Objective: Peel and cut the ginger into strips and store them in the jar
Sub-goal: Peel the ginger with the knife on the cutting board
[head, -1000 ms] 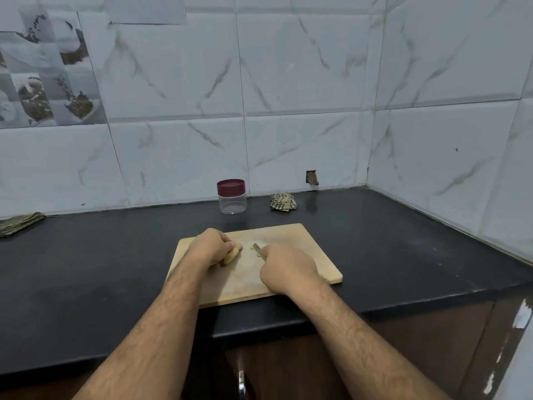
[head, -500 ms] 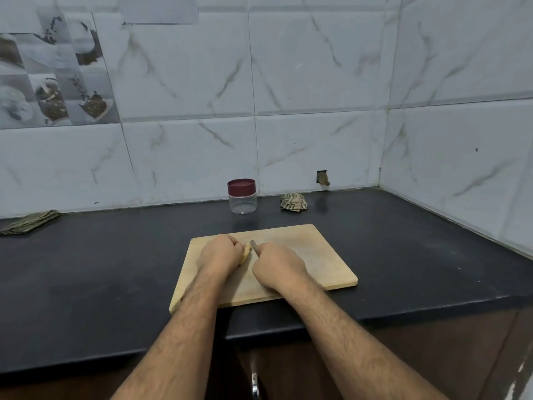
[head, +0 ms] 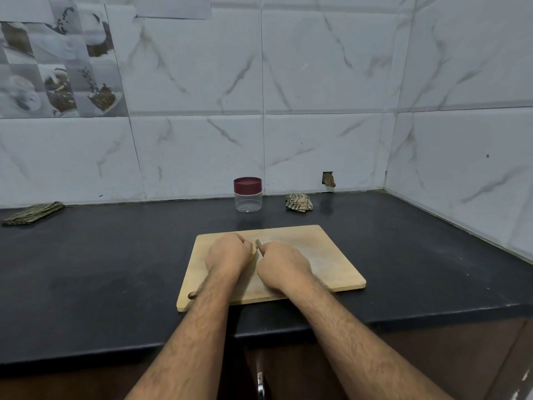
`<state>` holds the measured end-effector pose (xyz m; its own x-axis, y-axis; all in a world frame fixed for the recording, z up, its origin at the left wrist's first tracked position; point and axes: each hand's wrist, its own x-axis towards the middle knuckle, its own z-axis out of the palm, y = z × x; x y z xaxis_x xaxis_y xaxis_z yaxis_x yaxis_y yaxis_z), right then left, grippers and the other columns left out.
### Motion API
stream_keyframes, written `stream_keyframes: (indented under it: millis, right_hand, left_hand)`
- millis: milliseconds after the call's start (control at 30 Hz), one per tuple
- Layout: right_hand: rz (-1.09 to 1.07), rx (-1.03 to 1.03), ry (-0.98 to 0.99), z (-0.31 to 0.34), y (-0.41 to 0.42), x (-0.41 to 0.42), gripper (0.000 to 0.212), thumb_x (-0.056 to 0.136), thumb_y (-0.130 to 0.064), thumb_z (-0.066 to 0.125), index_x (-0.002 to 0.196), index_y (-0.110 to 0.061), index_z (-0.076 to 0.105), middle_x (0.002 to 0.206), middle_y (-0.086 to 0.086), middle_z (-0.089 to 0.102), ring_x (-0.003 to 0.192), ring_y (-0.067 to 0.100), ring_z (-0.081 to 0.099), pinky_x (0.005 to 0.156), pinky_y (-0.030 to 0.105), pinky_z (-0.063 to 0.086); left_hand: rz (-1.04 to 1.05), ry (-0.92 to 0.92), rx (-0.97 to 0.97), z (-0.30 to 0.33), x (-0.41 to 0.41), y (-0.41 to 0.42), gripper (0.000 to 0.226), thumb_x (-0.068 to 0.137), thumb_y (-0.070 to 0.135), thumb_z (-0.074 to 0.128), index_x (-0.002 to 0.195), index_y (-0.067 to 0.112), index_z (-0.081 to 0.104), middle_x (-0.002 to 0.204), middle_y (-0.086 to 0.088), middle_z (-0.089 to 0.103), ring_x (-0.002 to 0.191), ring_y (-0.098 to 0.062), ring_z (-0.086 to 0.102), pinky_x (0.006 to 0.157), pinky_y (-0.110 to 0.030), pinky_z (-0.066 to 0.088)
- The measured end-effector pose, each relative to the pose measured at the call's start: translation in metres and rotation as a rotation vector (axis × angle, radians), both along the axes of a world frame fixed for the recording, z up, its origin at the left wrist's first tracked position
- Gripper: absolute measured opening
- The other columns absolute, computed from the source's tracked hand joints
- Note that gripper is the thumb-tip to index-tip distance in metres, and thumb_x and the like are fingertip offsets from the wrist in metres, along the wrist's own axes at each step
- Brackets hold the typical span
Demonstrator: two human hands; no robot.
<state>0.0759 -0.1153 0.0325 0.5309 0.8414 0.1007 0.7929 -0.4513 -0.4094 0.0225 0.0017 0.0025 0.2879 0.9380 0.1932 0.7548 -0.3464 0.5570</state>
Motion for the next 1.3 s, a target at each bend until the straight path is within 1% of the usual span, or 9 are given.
stream_keyframes:
  millis: [200,300,467,600,800,967,1067,1200,1300]
  right_hand:
    - [0.004,0.004,-0.001,-0.002,-0.003,-0.001,0.042,0.088,-0.012,0.042,0.123,-0.021,0.062,0.118,0.006,0.066,0.109,0.028,0.060,0.073,0.030,0.041]
    - [0.003,0.008,-0.003,-0.002,-0.002,-0.001,0.046,0.089,-0.012,0.041,0.129,-0.023,0.060,0.120,0.005,0.065,0.110,0.027,0.059,0.074,0.030,0.043]
    - [0.008,0.009,-0.004,-0.004,-0.002,-0.001,0.052,0.087,-0.012,0.040,0.134,-0.027,0.057,0.122,0.004,0.064,0.111,0.027,0.059,0.075,0.031,0.042]
    - [0.012,0.005,-0.009,-0.004,0.000,-0.001,0.052,0.087,-0.012,0.040,0.134,-0.027,0.057,0.121,0.004,0.065,0.109,0.027,0.059,0.074,0.030,0.044]
    - [0.017,-0.003,-0.010,-0.004,0.004,0.003,0.041,0.089,-0.015,0.041,0.124,-0.023,0.063,0.117,0.004,0.067,0.106,0.028,0.060,0.072,0.030,0.041]
    - [0.013,-0.024,-0.026,-0.002,0.011,0.001,0.032,0.091,-0.017,0.043,0.116,-0.019,0.064,0.113,0.005,0.067,0.103,0.028,0.061,0.070,0.029,0.040]
    - [0.022,-0.058,-0.025,0.001,0.012,0.000,0.032,0.087,-0.012,0.045,0.111,-0.017,0.064,0.110,0.006,0.067,0.102,0.028,0.061,0.070,0.030,0.041]
    - [0.044,-0.082,-0.013,0.002,0.005,0.003,0.012,0.085,-0.011,0.045,0.085,-0.018,0.054,0.091,0.004,0.061,0.086,0.027,0.054,0.061,0.028,0.036]
    - [0.056,-0.097,-0.022,0.001,-0.006,0.003,0.016,0.084,-0.009,0.045,0.087,-0.020,0.056,0.087,0.001,0.056,0.084,0.026,0.052,0.062,0.028,0.036]
  left_hand:
    - [0.008,0.001,0.009,0.000,0.000,0.000,0.029,0.095,0.040,0.049,0.089,0.023,0.072,0.095,-0.001,0.071,0.093,-0.025,0.064,0.073,-0.029,0.047]
    - [0.008,0.002,0.006,0.000,-0.001,-0.001,0.029,0.095,0.040,0.049,0.091,0.023,0.073,0.096,-0.001,0.071,0.093,-0.025,0.063,0.071,-0.029,0.046]
    - [0.005,-0.003,0.006,-0.001,-0.001,-0.001,0.030,0.095,0.039,0.050,0.075,0.023,0.066,0.092,0.000,0.071,0.089,-0.024,0.063,0.068,-0.028,0.044]
    - [0.005,-0.003,0.006,0.000,-0.001,0.000,0.027,0.095,0.040,0.050,0.086,0.025,0.071,0.096,0.000,0.070,0.093,-0.025,0.062,0.071,-0.028,0.044]
    - [-0.010,-0.014,-0.014,0.000,-0.002,0.002,0.028,0.094,0.039,0.050,0.073,0.026,0.062,0.094,0.000,0.071,0.092,-0.024,0.063,0.068,-0.028,0.044]
    - [-0.005,-0.018,0.005,-0.001,-0.002,0.001,0.027,0.094,0.039,0.051,0.075,0.025,0.064,0.095,0.000,0.071,0.095,-0.025,0.063,0.074,-0.030,0.048]
    - [0.001,-0.018,0.017,-0.001,-0.002,0.001,0.027,0.094,0.040,0.051,0.085,0.024,0.071,0.096,0.000,0.072,0.095,-0.024,0.063,0.077,-0.031,0.050]
    - [0.016,-0.009,0.024,-0.002,0.000,0.001,0.027,0.095,0.040,0.051,0.097,0.025,0.073,0.100,0.001,0.070,0.098,-0.025,0.063,0.077,-0.030,0.047]
    - [0.008,-0.012,0.013,-0.003,-0.001,0.003,0.027,0.095,0.040,0.050,0.086,0.023,0.070,0.095,0.000,0.071,0.093,-0.024,0.062,0.071,-0.029,0.045]
